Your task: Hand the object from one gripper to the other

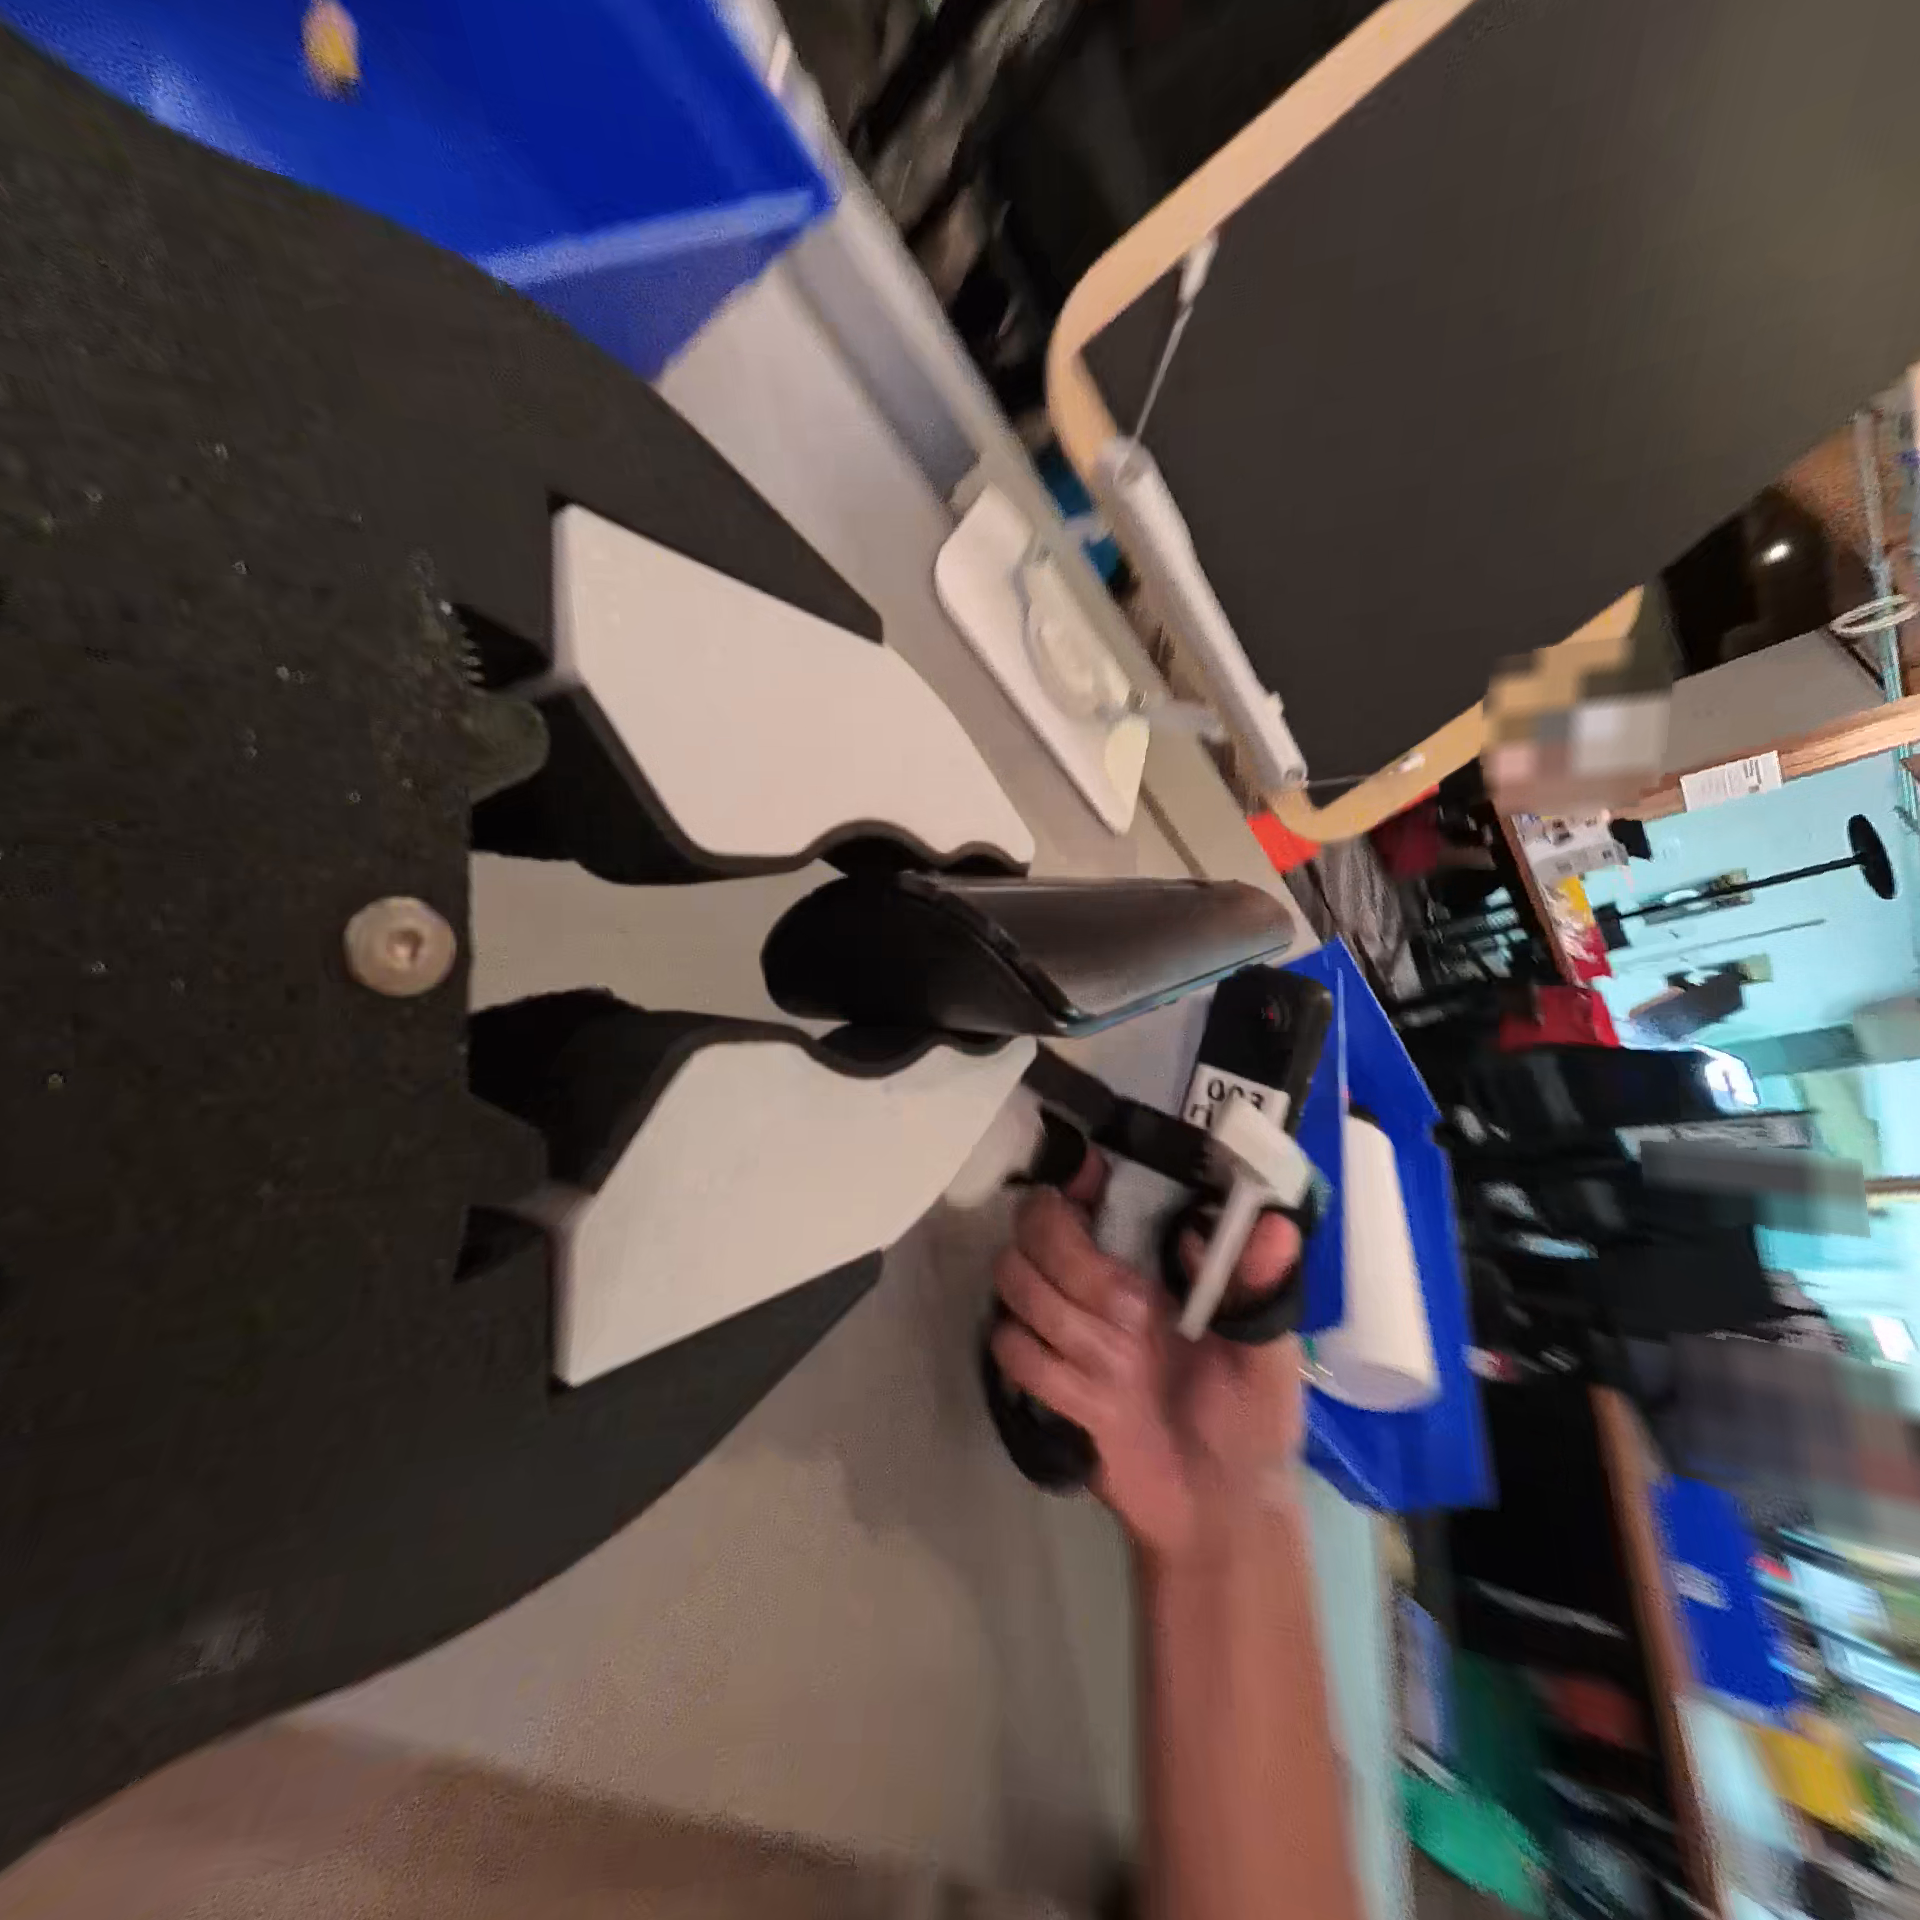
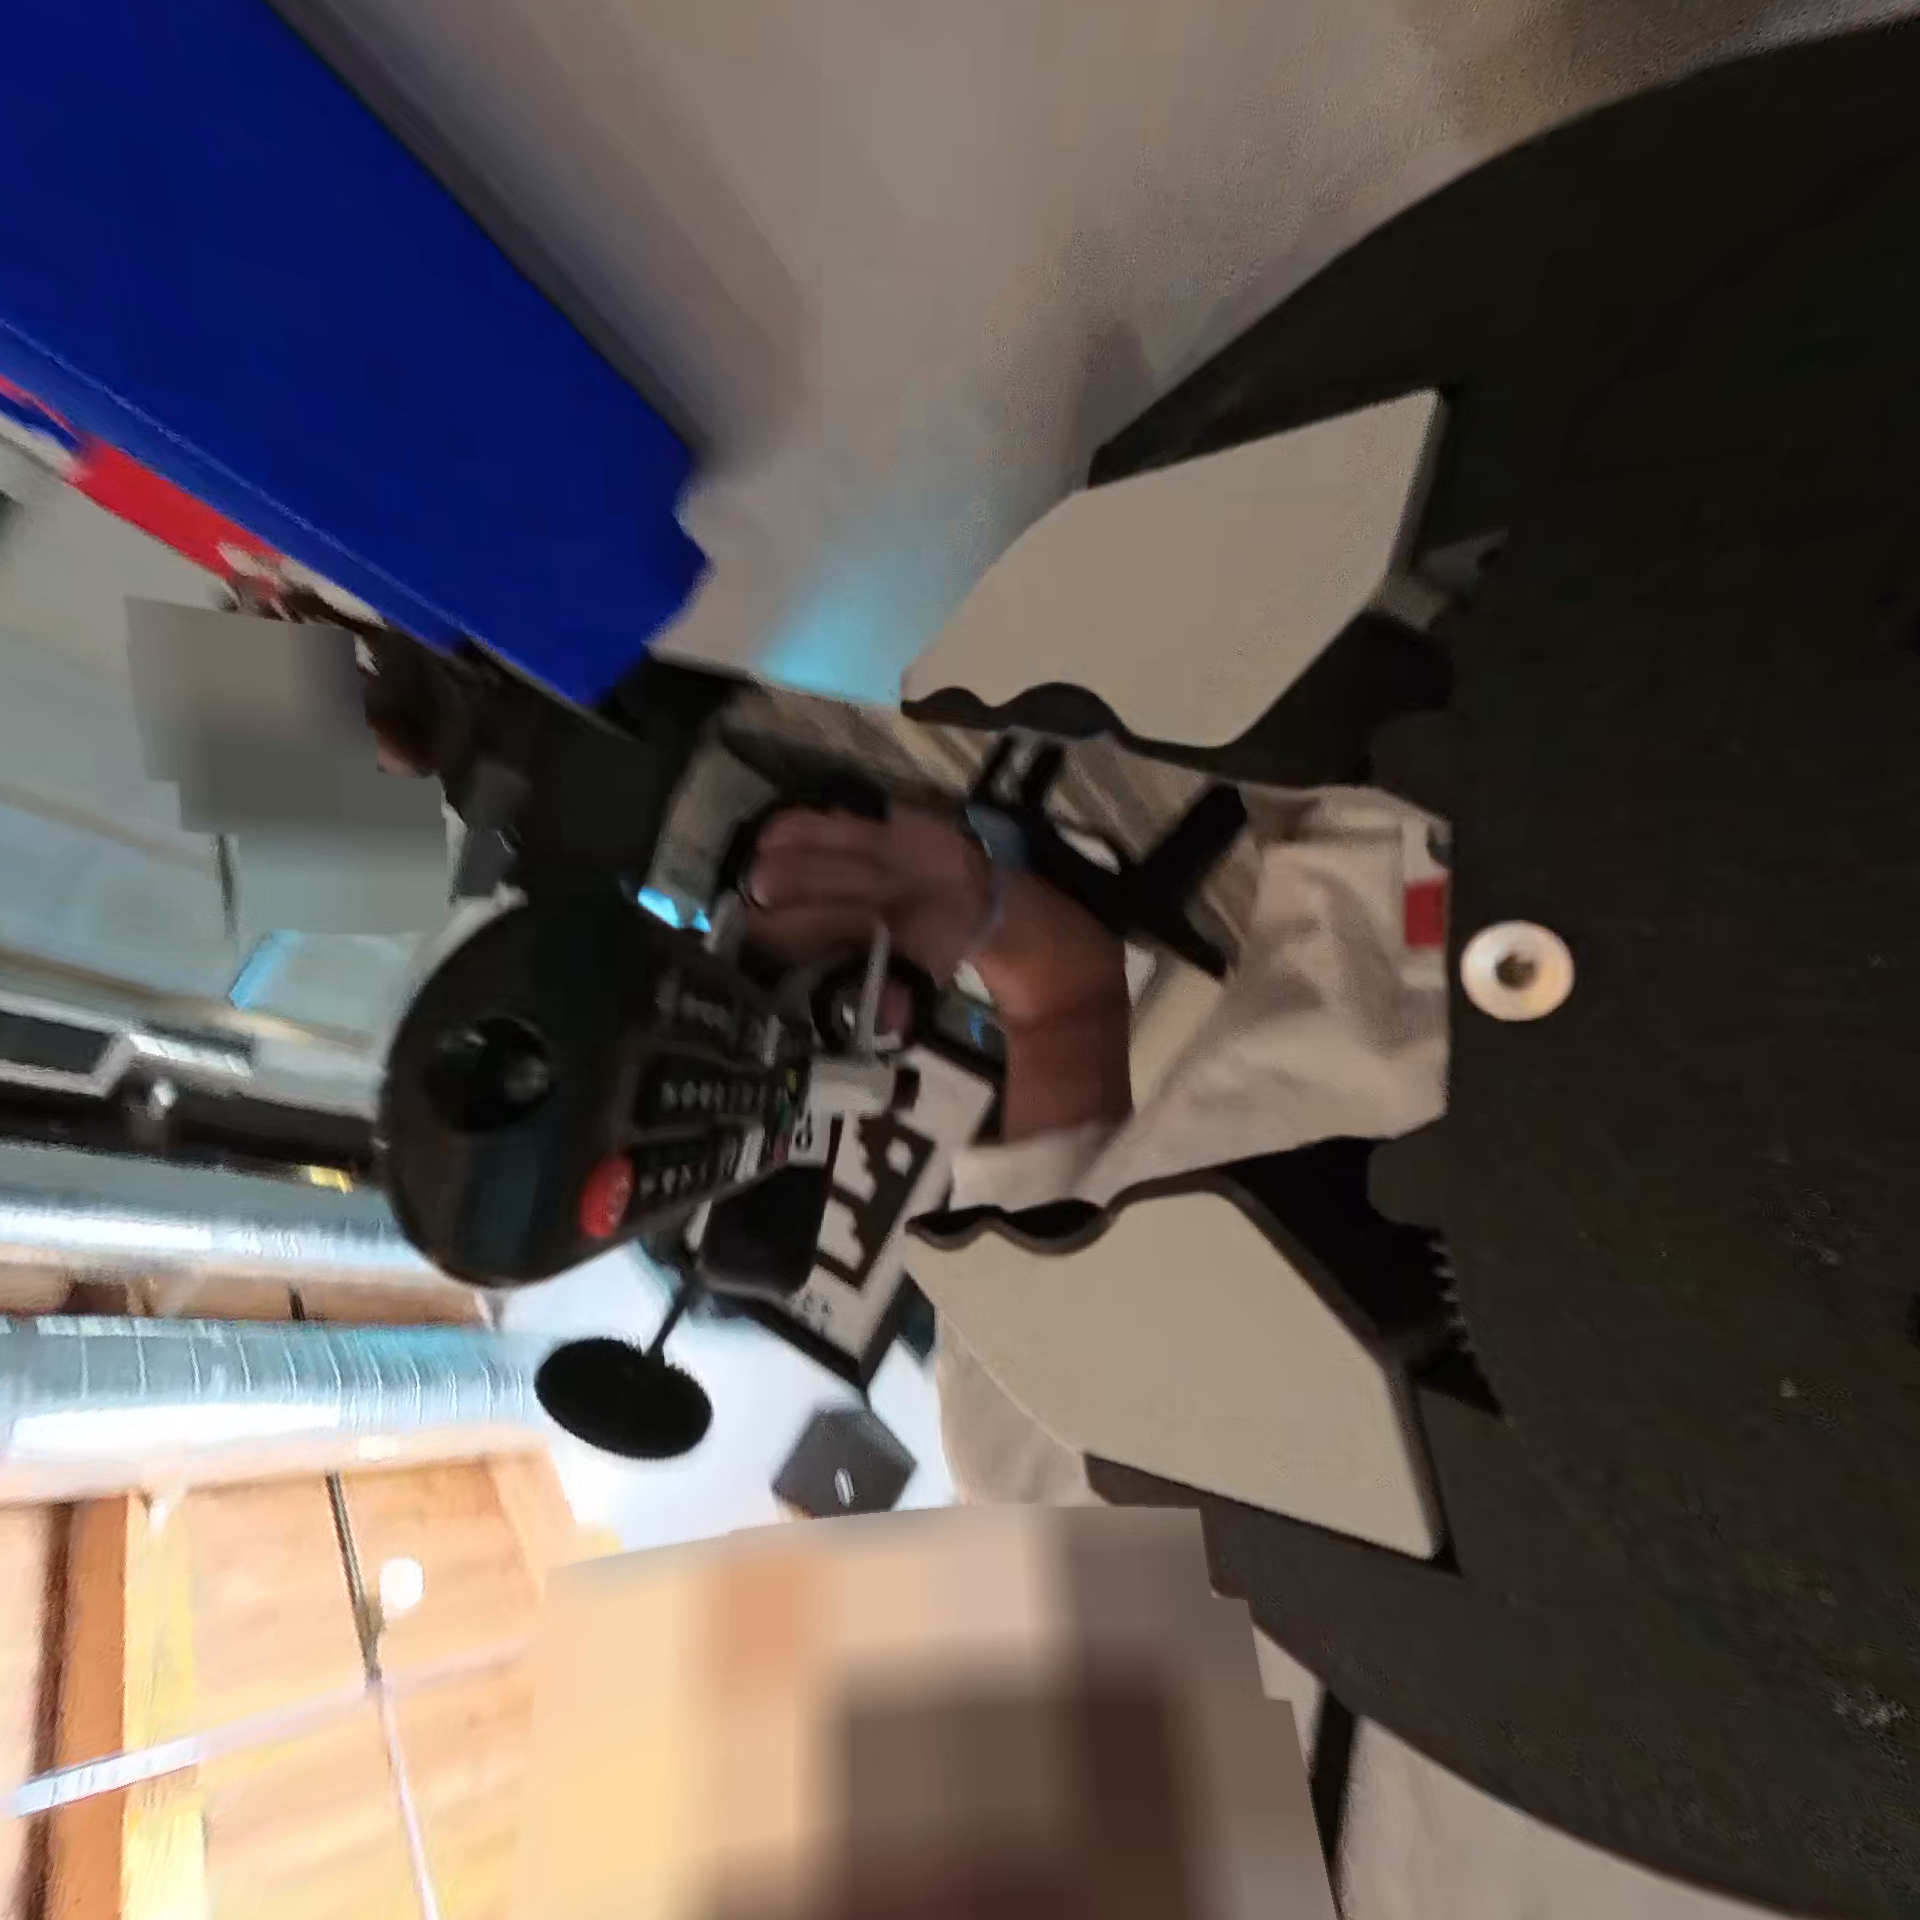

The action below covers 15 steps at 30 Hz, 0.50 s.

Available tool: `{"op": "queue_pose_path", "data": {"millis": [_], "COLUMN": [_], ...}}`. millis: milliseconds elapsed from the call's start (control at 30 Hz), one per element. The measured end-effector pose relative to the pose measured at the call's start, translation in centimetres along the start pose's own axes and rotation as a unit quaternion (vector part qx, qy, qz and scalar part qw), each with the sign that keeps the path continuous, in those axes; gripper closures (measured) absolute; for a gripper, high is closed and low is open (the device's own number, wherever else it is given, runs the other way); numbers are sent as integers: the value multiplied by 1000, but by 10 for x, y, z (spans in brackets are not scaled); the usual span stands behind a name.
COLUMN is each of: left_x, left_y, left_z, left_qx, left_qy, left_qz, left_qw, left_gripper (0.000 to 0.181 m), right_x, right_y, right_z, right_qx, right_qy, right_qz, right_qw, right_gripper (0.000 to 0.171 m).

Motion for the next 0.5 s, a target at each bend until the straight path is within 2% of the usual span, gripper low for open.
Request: {"op": "queue_pose_path", "data": {"millis": [67, 167, 267, 433, 500], "left_x": [3, 0, -7, -16, -17], "left_y": [-2, -10, -20, -30, -32], "left_z": [11, 27, 36, 38, 38], "left_qx": [42, 77, 95, 112, 122], "left_qy": [-109, -206, -248, -268, -269], "left_qz": [-26, -54, -78, -109, -108], "left_qw": [993, 974, 961, 951, 949], "left_gripper": [157, 157, 157, 156, 157], "right_x": [-3, -2, -3, -5, -7], "right_y": [0, -3, -11, -27, -30], "right_z": [-9, -12, -2, 5, 10], "right_qx": [54, 59, 52, 104, 101], "right_qy": [-8, -6, -33, -73, -78], "right_qz": [-11, -3, 26, 85, 99], "right_qw": [998, 998, 998, 988, 987], "right_gripper": [77, 77, 81, 107, 111]}}
Point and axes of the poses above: each gripper's, where its closed fingertips meet, y back along the fingers, x out of its top, z = x × y across the jaws, the point moved 6 cm from there along y, back along the fingers, and after that the axes turned 9 degrees about -z, right-handed, at the moved point
